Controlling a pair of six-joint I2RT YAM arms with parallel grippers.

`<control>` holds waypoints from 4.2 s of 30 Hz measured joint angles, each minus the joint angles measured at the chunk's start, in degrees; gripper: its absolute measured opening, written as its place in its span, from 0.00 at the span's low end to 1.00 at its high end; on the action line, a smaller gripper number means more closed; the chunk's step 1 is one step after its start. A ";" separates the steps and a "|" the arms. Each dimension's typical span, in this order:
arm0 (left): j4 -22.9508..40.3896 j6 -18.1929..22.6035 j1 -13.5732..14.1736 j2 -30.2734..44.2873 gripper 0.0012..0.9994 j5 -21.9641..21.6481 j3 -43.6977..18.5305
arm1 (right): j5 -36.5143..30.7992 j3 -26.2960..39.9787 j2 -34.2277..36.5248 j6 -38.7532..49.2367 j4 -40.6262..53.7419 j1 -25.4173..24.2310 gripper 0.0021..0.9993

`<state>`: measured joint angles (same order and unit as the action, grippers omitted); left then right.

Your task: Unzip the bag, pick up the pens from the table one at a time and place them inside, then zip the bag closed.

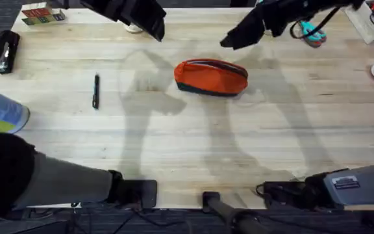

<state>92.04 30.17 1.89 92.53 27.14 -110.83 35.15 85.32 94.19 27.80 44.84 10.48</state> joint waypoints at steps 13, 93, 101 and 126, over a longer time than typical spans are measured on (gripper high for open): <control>-0.31 -0.65 0.00 0.02 0.99 -0.02 0.00 | -23.72 6.98 -0.07 17.95 14.36 13.70 1.00; -0.07 -0.67 0.00 0.02 0.99 -0.02 0.00 | -26.06 7.22 16.68 20.21 9.59 14.14 0.35; -0.07 -0.67 0.00 0.02 0.99 -0.02 0.00 | -25.69 7.22 16.68 20.21 10.24 14.21 1.00; -0.10 -0.67 0.00 0.02 0.99 -0.02 0.00 | -26.11 7.22 16.68 20.22 10.52 14.21 1.00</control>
<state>91.94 29.50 1.89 92.55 27.11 -110.83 9.04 92.53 110.87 48.02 55.36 24.69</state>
